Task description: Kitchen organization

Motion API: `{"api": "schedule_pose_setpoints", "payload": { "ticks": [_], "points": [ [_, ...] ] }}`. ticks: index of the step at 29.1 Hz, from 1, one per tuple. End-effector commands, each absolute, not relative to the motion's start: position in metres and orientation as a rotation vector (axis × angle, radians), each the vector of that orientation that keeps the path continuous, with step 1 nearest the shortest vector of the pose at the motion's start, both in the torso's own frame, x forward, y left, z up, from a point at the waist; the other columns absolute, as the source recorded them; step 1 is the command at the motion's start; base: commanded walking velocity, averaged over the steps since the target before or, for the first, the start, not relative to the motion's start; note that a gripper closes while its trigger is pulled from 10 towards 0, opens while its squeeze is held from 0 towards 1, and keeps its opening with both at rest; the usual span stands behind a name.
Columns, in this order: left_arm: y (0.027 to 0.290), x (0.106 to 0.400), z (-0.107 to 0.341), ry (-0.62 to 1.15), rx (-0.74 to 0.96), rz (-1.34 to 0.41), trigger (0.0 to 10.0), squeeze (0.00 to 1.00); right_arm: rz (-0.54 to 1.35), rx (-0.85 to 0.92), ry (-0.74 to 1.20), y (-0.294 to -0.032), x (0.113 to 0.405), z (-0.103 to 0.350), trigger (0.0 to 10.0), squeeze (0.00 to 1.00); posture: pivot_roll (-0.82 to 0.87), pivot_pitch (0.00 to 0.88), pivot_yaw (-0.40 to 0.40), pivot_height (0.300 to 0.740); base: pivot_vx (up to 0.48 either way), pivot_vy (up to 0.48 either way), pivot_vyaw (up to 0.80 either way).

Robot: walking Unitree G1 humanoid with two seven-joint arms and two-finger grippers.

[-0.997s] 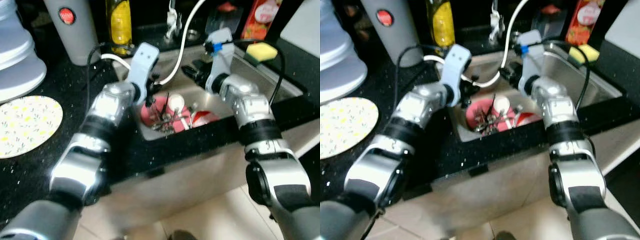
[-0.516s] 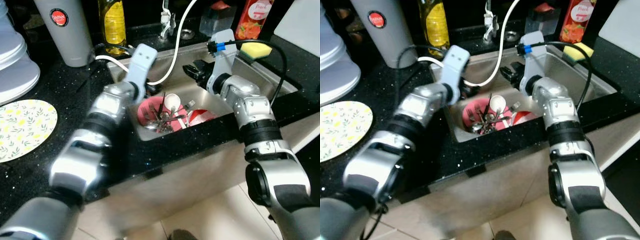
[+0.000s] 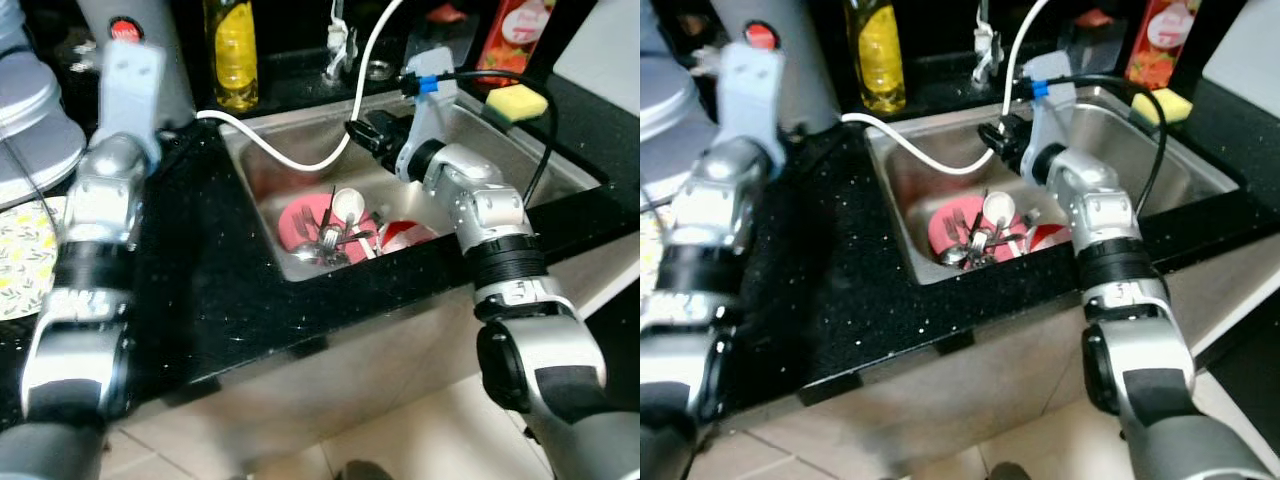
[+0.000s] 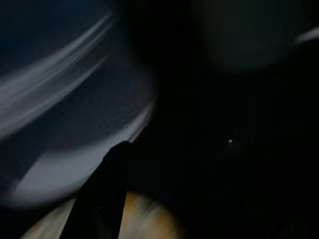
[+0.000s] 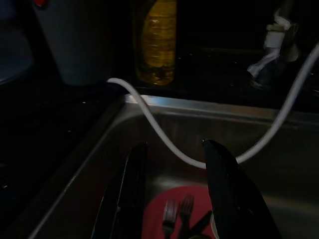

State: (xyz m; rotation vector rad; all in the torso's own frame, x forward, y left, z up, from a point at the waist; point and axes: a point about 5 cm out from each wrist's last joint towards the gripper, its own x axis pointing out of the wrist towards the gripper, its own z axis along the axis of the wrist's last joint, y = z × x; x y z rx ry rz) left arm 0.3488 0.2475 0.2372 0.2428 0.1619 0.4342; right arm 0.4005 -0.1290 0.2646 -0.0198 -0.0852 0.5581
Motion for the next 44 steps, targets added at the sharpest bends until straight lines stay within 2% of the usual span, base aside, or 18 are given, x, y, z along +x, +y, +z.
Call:
{"api": "schedule_pose_setpoints", "payload": {
  "ticks": [1,2,6,13,15,20,21,26,31,32,35,36,37,38,39,44],
  "points": [
    [0.255,0.331,0.24,0.15,0.242,0.547,10.0,0.0,0.569,-0.024,-0.088,-0.126,0.399,0.262,10.0,0.0,0.07,0.037,-0.022,0.74,0.0,0.0,0.0],
    [0.255,0.331,0.24,0.15,0.242,0.547,10.0,0.0,0.569,-0.024,-0.088,-0.126,0.399,0.262,10.0,0.0,0.07,0.037,-0.022,0.74,0.0,0.0,0.0],
    [0.271,0.268,0.225,0.144,0.191,0.836,10.0,0.0,0.612,-0.009,-0.059,-0.11,0.399,0.252,10.0,0.0,0.12,0.035,-0.045,0.74,0.0,0.0,0.0],
    [0.287,0.234,0.221,0.193,0.151,1.043,10.0,0.0,0.671,-0.003,-0.054,-0.09,0.398,0.25,10.0,0.0,0.14,0.027,-0.057,0.74,0.0,0.0,0.0],
    [0.287,0.231,0.22,0.164,0.043,1.041,10.0,0.0,0.674,-0.004,-0.053,-0.09,0.399,0.249,10.0,0.0,0.14,0.026,-0.058,0.74,0.0,0.0,0.0],
    [0.284,0.224,0.216,0.137,-0.347,1.06,10.0,0.0,0.674,-0.007,-0.05,-0.091,0.399,0.248,10.0,0.0,0.13,0.029,-0.055,0.74,0.0,0.0,0.0],
    [0.284,0.224,0.216,0.137,-0.347,1.06,10.0,0.0,0.674,-0.007,-0.05,-0.091,0.399,0.248,10.0,0.0,0.13,0.029,-0.055,0.74,0.0,0.0,0.0],
    [0.286,0.234,0.217,0.145,-0.603,0.972,10.0,0.0,0.669,-0.006,-0.05,-0.093,0.399,0.247,10.0,0.0,0.13,0.029,-0.045,0.74,0.0,0.0,0.0],
    [0.285,0.236,0.21,0.179,-0.7,0.95,10.0,0.0,0.665,-0.003,-0.055,-0.094,0.399,0.248,10.0,0.0,0.12,0.03,-0.04,0.74,0.0,0.0,0.0],
    [0.283,0.237,0.206,0.206,-0.732,0.935,10.0,0.15,0.665,-0.001,-0.057,-0.094,0.399,0.248,10.0,0.0,0.12,0.03,-0.04,0.74,0.0,0.0,0.0],
    [0.275,0.241,0.195,0.275,-0.816,0.861,10.0,0.2,0.663,0.001,-0.058,-0.095,0.399,0.249,10.0,0.0,0.12,0.031,-0.04,0.74,0.0,0.0,0.0],
    [0.271,0.243,0.189,0.319,-0.833,0.829,9.0,0.1,0.662,0.002,-0.058,-0.095,0.399,0.249,10.0,0.0,0.12,0.03,-0.04,0.74,0.0,0.0,0.0],
    [0.271,0.243,0.189,0.319,-0.833,0.829,9.0,0.1,0.662,0.002,-0.058,-0.095,0.399,0.249,10.0,0.0,0.12,0.03,-0.04,0.74,0.0,0.0,0.0],
    [0.267,0.244,0.186,0.372,-0.83,0.81,3.2,0.0,0.662,0.003,-0.059,-0.095,0.399,0.249,10.0,0.0,0.12,0.03,-0.04,0.74,0.0,0.0,0.0],
    [0.265,0.245,0.183,0.41,-0.809,0.794,0.0,0.0,0.662,0.003,-0.061,-0.095,0.399,0.25,10.0,0.0,0.12,0.029,-0.04,0.74,0.0,0.0,0.0],
    [0.258,0.245,0.171,0.504,-0.795,0.77,0.0,0.0,0.66,0.004,-0.065,-0.095,0.399,0.251,10.0,0.0,0.12,0.029,-0.039,0.74,0.0,0.0,0.0]
  ]
}}
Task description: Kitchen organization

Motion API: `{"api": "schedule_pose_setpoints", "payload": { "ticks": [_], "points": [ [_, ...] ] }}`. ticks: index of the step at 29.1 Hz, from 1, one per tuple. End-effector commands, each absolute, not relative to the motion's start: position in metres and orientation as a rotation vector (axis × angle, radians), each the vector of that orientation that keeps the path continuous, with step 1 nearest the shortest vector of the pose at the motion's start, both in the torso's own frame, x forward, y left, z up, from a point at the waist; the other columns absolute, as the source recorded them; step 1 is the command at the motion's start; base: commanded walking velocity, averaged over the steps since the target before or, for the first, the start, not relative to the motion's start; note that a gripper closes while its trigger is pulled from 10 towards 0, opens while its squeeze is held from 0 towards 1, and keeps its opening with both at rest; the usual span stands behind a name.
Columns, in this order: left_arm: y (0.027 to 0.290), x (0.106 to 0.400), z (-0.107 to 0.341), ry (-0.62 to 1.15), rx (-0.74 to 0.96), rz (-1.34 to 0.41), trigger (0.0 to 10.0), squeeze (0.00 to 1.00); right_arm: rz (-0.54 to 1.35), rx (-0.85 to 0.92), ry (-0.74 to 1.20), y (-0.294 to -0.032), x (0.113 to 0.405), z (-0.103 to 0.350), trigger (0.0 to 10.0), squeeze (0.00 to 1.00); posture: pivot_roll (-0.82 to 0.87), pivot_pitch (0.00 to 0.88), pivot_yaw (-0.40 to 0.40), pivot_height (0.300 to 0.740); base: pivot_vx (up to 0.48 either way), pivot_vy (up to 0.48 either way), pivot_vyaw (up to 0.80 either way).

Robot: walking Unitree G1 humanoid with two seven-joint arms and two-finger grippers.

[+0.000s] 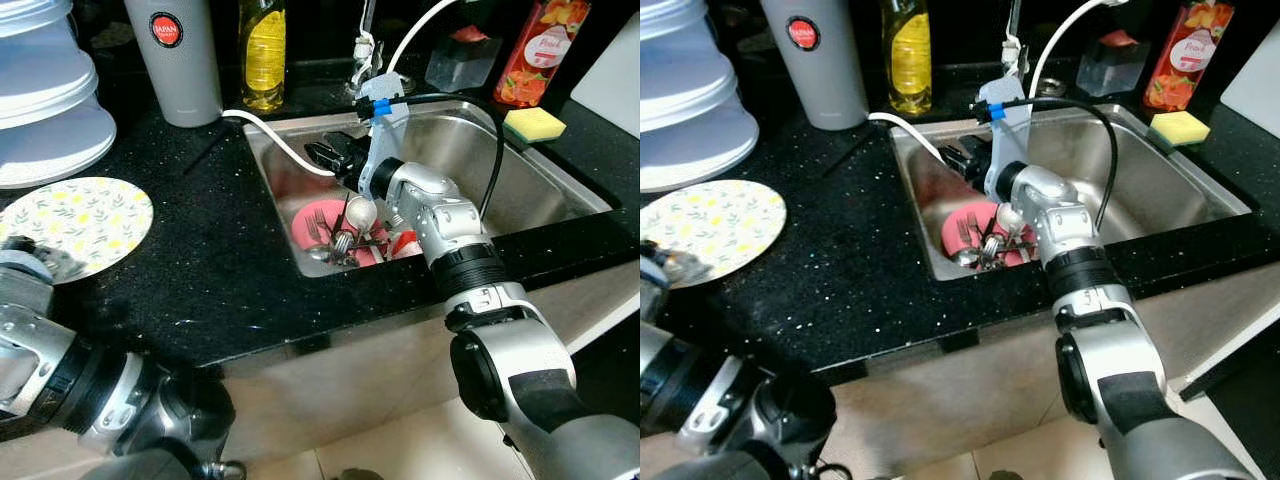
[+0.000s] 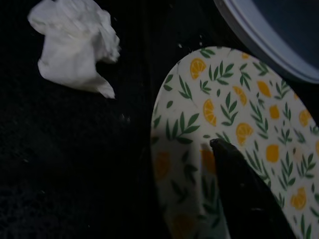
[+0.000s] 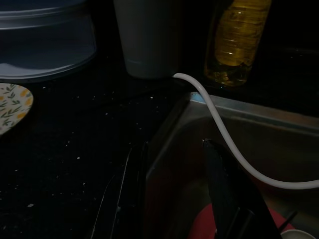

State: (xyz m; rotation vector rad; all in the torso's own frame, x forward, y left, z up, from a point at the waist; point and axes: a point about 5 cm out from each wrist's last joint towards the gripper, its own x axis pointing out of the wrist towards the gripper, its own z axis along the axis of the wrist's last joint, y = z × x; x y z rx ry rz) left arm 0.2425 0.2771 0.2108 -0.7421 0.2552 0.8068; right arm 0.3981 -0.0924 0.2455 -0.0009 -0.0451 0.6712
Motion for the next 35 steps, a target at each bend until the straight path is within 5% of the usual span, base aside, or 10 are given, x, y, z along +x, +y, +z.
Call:
{"api": "schedule_pose_setpoints", "payload": {
  "ticks": [1,7,19,20,21,35],
  "points": [
    [0.256,0.245,0.168,0.515,-0.809,0.76,0.0,0.0,0.659,0.005,-0.067,-0.095,0.399,0.252,10.0,0.0,0.12,0.029,-0.04,0.74,0.0,0.0,0.0],
    [0.252,0.249,0.166,0.503,-0.838,0.728,0.0,0.0,0.657,0.005,-0.07,-0.096,0.399,0.252,10.0,0.0,0.12,0.028,-0.038,0.74,0.0,0.0,0.0],
    [0.237,0.271,0.224,0.12,-0.768,0.418,0.0,0.0,0.654,0.007,-0.075,-0.097,0.4,0.254,10.0,0.0,0.11,0.025,-0.039,0.74,0.0,0.0,0.0],
    [0.233,0.272,0.231,0.092,-0.735,0.381,6.3,0.0,0.653,0.007,-0.076,-0.097,0.4,0.254,10.0,0.0,0.11,0.025,-0.039,0.74,0.0,0.0,0.0],
    [0.223,0.272,0.24,0.067,-0.705,0.318,10.0,0.0,0.653,0.007,-0.078,-0.096,0.4,0.254,10.0,0.0,0.11,0.025,-0.04,0.74,0.0,0.0,0.0],
    [0.171,0.283,0.258,0.003,-0.817,-0.084,10.0,0.0,0.655,0.003,-0.089,-0.096,0.4,0.258,10.0,0.0,0.1,0.02,-0.044,0.74,0.0,0.0,0.0]
  ]
}}
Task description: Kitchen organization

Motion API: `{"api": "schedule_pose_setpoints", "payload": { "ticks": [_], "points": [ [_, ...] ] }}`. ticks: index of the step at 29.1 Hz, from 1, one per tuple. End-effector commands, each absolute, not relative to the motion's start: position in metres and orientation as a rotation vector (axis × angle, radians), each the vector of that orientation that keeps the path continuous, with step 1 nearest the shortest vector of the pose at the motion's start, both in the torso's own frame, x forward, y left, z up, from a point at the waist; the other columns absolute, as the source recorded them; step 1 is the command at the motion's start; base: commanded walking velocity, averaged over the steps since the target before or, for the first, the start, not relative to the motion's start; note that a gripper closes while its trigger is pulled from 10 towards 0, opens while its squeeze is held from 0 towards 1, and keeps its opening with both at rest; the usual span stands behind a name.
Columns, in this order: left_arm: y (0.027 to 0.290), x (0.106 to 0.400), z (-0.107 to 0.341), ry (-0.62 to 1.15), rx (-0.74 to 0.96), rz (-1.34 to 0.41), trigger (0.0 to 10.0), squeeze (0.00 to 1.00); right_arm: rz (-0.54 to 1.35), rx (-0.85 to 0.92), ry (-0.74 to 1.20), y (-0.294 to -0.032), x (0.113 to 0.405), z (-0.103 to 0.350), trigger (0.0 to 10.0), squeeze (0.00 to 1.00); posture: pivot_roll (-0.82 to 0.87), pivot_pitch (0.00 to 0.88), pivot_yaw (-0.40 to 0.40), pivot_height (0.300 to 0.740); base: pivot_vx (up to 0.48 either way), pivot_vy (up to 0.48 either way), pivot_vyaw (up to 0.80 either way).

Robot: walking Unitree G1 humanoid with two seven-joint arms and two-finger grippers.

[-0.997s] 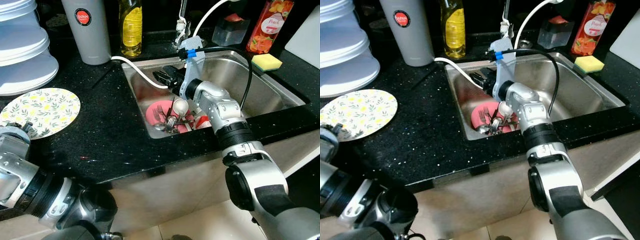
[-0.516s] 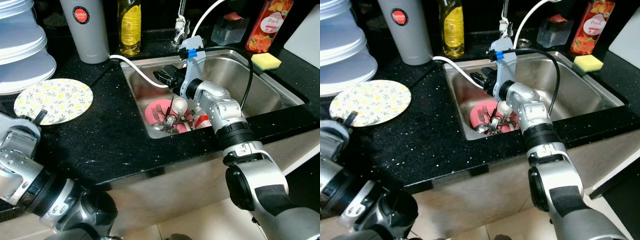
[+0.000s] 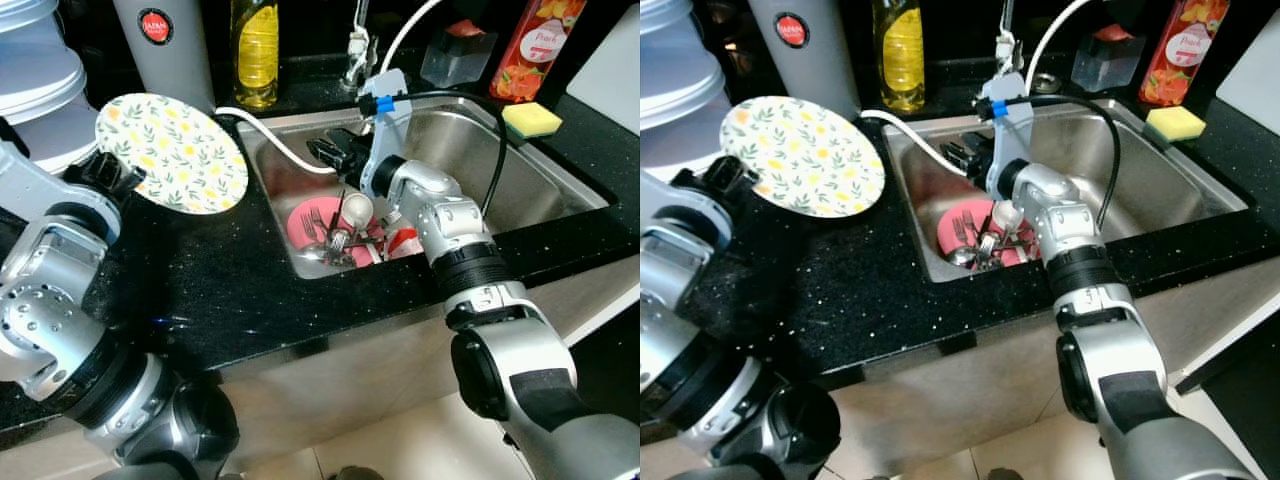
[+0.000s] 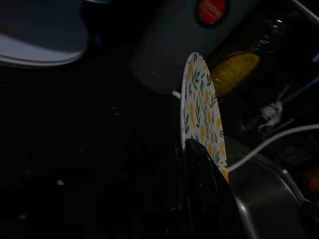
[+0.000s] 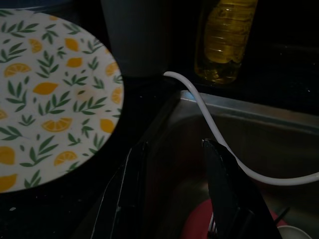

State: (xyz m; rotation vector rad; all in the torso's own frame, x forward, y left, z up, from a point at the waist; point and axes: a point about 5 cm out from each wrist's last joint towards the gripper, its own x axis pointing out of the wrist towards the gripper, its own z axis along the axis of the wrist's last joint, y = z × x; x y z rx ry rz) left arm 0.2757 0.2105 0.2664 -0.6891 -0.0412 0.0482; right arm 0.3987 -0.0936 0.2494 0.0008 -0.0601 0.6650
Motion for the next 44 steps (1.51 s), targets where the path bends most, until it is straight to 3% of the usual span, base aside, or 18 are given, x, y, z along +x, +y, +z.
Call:
{"api": "schedule_pose_setpoints", "payload": {
  "ticks": [1,12,15,25,27,34,36,41,42,44],
  "points": [
    [0.17,0.287,0.261,-0.007,-0.821,-0.1,10.0,0.0,0.654,0.003,-0.091,-0.097,0.4,0.258,10.0,0.0,0.1,0.02,-0.046,0.74,0.0,0.0,0.0],
    [0.153,0.333,0.277,0.003,-0.815,-0.241,10.0,0.0,0.665,0.028,-0.126,-0.099,0.4,0.266,10.0,0.0,0.08,0.016,-0.038,0.74,0.0,0.0,0.0],
    [0.136,0.369,0.277,0.109,-0.755,-0.228,10.0,0.0,0.504,0.049,-0.173,-0.119,0.408,0.28,10.0,0.0,0.05,0.017,-0.015,0.74,0.0,0.0,0.0],
    [0.113,0.406,0.283,0.164,-0.539,-0.19,10.0,0.0,0.351,-0.01,-0.142,-0.148,0.414,0.283,10.0,0.0,-0.01,0.024,0.019,0.74,0.0,0.0,0.0],
    [0.096,0.416,0.278,0.186,-0.502,-0.198,10.0,0.0,0.317,-0.054,-0.067,-0.159,0.414,0.272,10.0,0.0,-0.05,0.021,0.031,0.74,0.0,0.0,0.0],
    [0.078,0.418,0.262,0.253,-0.464,-0.231,10.0,0.0,0.324,-0.148,-0.012,-0.166,0.413,0.261,10.0,0.0,-0.07,0.019,0.032,0.74,0.0,0.0,0.0],
    [0.062,0.417,0.247,0.297,-0.382,-0.283,10.0,0.0,0.328,-0.2,0.02,-0.17,0.412,0.255,10.0,0.0,-0.08,0.016,0.031,0.74,0.0,0.0,0.0],
    [0.058,0.416,0.24,0.301,-0.326,-0.276,10.0,0.0,0.296,-0.19,0.024,-0.174,0.413,0.254,10.0,0.0,-0.08,0.013,0.026,0.74,0.0,0.0,0.0],
    [0.059,0.417,0.238,0.304,-0.324,-0.26,10.0,1.0,0.293,-0.187,0.021,-0.173,0.413,0.255,10.0,0.0,-0.08,0.011,0.024,0.74,0.0,0.0,0.0],
    [0.059,0.417,0.237,0.305,-0.341,-0.276,10.0,1.0,0.29,-0.18,0.013,-0.172,0.413,0.256,10.0,0.0,-0.07,0.011,0.022,0.74,0.0,0.0,0.0]
  ]
}}
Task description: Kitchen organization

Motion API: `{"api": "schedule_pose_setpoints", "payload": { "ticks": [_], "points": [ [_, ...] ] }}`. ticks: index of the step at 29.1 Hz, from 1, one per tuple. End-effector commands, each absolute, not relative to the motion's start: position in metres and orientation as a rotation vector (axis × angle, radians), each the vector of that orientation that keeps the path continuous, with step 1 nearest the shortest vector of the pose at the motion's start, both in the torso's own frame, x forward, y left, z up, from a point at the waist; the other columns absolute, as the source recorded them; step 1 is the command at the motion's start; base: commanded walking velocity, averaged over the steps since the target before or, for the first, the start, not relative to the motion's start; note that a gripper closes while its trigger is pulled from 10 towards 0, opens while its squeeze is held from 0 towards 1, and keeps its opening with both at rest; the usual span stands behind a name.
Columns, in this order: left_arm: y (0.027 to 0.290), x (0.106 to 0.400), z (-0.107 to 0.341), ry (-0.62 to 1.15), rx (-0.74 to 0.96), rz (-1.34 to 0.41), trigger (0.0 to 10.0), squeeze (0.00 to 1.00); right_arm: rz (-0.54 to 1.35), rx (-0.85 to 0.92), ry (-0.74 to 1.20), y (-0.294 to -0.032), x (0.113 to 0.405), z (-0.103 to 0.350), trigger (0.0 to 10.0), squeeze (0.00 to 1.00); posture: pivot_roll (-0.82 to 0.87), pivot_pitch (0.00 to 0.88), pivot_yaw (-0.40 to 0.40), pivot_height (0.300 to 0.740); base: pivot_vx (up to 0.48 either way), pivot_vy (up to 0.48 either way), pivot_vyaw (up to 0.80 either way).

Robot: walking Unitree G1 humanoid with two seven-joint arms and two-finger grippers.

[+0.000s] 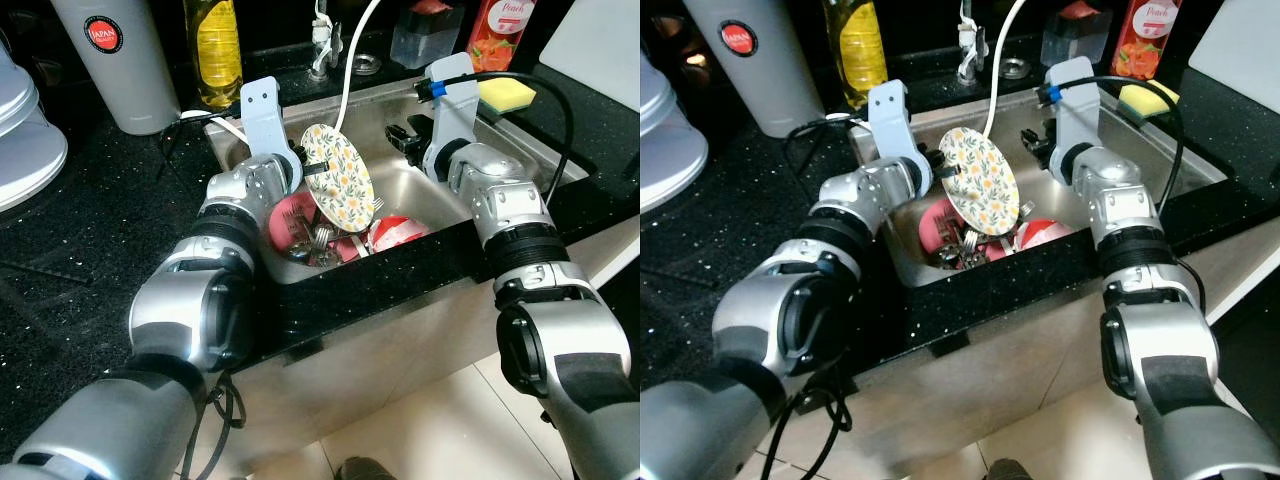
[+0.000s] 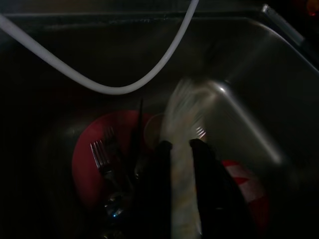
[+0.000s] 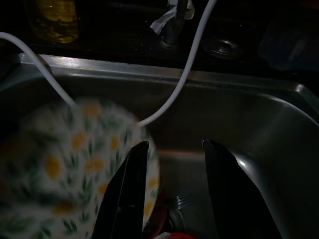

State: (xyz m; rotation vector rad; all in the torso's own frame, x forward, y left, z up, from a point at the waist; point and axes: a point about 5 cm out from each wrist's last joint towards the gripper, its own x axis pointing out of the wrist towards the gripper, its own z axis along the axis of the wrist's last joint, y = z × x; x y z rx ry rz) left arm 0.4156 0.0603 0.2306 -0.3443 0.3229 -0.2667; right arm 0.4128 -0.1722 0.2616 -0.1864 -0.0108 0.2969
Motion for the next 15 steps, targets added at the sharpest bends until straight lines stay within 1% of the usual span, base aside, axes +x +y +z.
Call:
{"api": "schedule_pose_setpoints", "payload": {
  "ticks": [1,3,7,8,11,12,14,15],
  "points": [
    [0.059,0.417,0.238,0.298,-0.338,-0.286,10.0,1.0,0.288,-0.176,0.006,-0.172,0.413,0.257,10.0,0.0,-0.07,0.011,0.022,0.74,0.0,0.0,0.0],
    [0.06,0.419,0.246,0.255,-0.314,-0.311,10.0,1.0,0.282,-0.167,-0.016,-0.171,0.414,0.262,10.0,0.0,-0.06,0.012,0.016,0.74,0.0,0.0,0.0],
    [0.067,0.421,0.258,0.198,-0.333,-0.335,10.0,1.0,0.276,-0.155,-0.053,-0.17,0.414,0.27,10.0,0.0,-0.05,0.014,0.012,0.74,0.0,0.0,0.0],
    [0.073,0.423,0.264,0.162,-0.294,-0.312,10.0,0.0,0.27,-0.163,-0.073,-0.17,0.414,0.274,10.0,0.0,-0.04,0.019,0.008,0.74,0.0,0.0,0.0],
    [0.095,0.426,0.284,0.048,-0.107,-0.192,10.0,0.0,0.268,-0.179,-0.115,-0.169,0.413,0.283,10.0,0.0,-0.03,0.029,0.007,0.74,0.0,0.0,0.0],
    [0.099,0.426,0.287,0.032,-0.07,-0.168,10.0,0.0,0.269,-0.186,-0.12,-0.17,0.413,0.284,10.0,0.0,-0.03,0.029,0.007,0.74,0.0,0.0,0.0],
    [0.126,0.42,0.298,-0.026,0.021,-0.036,10.0,0.0,0.243,-0.239,-0.129,-0.177,0.413,0.287,10.0,0.0,-0.01,0.04,0.009,0.74,0.0,0.0,0.0],
    [0.147,0.412,0.303,-0.056,0.048,0.056,10.0,0.0,0.225,-0.24,-0.146,-0.182,0.412,0.29,10.0,0.0,0.0,0.045,0.009,0.74,0.0,0.0,0.0]
  ]
}}
